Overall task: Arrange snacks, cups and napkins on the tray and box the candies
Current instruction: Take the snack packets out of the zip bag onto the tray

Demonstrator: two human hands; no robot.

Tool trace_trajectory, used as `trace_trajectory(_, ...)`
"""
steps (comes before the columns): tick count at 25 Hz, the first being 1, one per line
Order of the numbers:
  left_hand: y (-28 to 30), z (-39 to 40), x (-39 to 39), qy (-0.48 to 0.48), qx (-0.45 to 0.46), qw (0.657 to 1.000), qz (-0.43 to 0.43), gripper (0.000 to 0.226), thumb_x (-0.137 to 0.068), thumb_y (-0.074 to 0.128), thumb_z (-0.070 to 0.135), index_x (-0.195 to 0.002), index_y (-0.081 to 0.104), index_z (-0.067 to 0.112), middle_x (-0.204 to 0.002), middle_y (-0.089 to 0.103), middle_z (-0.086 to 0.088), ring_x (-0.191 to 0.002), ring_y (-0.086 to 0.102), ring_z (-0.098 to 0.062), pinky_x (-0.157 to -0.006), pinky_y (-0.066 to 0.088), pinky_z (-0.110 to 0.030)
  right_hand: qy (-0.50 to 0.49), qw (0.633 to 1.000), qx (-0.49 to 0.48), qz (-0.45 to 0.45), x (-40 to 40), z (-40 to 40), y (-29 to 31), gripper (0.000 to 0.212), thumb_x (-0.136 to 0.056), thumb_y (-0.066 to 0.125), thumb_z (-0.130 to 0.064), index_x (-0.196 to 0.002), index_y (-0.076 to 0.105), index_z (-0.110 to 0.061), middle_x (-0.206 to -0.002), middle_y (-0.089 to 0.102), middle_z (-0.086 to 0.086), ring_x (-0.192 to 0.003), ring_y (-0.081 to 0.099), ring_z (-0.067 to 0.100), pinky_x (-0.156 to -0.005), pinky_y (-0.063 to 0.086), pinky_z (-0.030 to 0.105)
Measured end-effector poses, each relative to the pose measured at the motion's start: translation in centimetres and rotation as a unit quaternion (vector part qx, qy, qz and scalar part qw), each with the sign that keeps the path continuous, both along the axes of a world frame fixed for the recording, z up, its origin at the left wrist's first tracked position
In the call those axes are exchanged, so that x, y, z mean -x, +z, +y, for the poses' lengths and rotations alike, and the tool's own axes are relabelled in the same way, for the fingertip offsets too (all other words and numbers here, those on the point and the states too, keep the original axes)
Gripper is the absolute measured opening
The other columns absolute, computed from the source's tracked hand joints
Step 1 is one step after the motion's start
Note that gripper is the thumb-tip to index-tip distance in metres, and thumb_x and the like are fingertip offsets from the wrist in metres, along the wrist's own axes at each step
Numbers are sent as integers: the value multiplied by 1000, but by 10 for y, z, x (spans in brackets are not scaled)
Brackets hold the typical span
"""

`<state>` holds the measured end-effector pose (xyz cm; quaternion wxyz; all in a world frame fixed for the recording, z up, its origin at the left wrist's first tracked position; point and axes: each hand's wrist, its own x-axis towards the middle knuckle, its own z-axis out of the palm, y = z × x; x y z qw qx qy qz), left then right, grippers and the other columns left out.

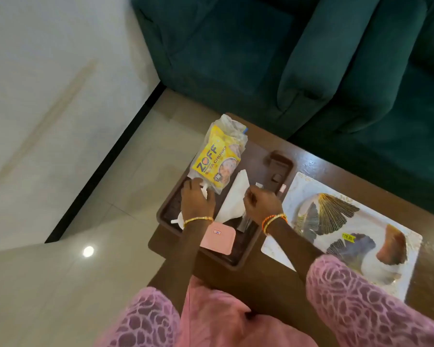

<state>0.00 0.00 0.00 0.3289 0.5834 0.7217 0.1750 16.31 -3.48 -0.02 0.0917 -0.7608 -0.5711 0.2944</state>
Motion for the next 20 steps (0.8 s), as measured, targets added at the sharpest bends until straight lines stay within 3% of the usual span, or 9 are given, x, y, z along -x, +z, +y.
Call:
trace_trajectory(4,-18,60,4,-49,40,992,108,54,-85,58,22,-131,37,4,-133,42,-19,-122,41,-37,-93,41,-48,-59,993,51,85,12,83,-20,12,-81,56,-25,-85,60,-14,-85,67,12,-85,63,37,-68,46,31)
trace_trajectory(6,-32,76,2,-89,69,985,128,51,-89,52,20,-134,33,5,-132,44,-20,-120,44,-39,-91,42,-51,-96,983,68,140,25,109,-37,34,-80,63,-30,-108,55,-14,-107,63,12,-103,59,35,-80,45,31)
trace_trajectory(8,-43,85,2,-106,87,983,123,45,-90,49,22,-129,36,2,-127,46,-22,-113,49,-41,-85,44,-49,-125,975,87,165,37,122,-52,64,-78,66,-36,-131,38,-14,-133,46,18,-119,48,36,-94,43,39)
trace_trajectory(11,-50,97,9,-104,133,978,120,40,-91,50,31,-115,50,0,-116,52,-25,-102,55,-43,-81,45,-46,-182,953,133,201,44,132,-60,81,-78,67,-41,-142,23,-17,-145,30,18,-127,42,37,-102,44,46)
trace_trajectory(13,-48,102,10,-132,139,977,97,34,-89,54,28,-105,57,-1,-113,51,-26,-100,54,-43,-83,45,-44,-195,947,142,214,43,131,-57,76,-78,65,-42,-139,28,-18,-141,38,16,-122,47,36,-98,47,49)
trace_trajectory(15,-38,100,1,-166,110,980,19,24,-85,57,19,-98,57,-2,-114,48,-25,-99,52,-41,-83,44,-39,-222,934,144,241,38,127,-46,67,-79,63,-43,-134,35,-17,-135,47,14,-116,52,34,-94,50,50)
trace_trajectory(18,-14,83,-20,-204,36,974,-92,12,-79,57,4,-89,56,-2,-107,55,-23,-96,55,-38,-78,46,-37,-326,833,190,404,19,118,-15,68,-69,65,-59,-123,46,-24,-124,57,7,-107,58,28,-76,58,47)
trace_trajectory(20,-3,62,-33,-259,-12,961,-101,20,-76,57,-1,-95,58,-4,-118,57,-21,-110,54,-35,-90,44,-39,-351,794,193,457,0,107,7,71,-57,71,-65,-114,50,-28,-114,61,6,-99,62,27,-62,60,42)
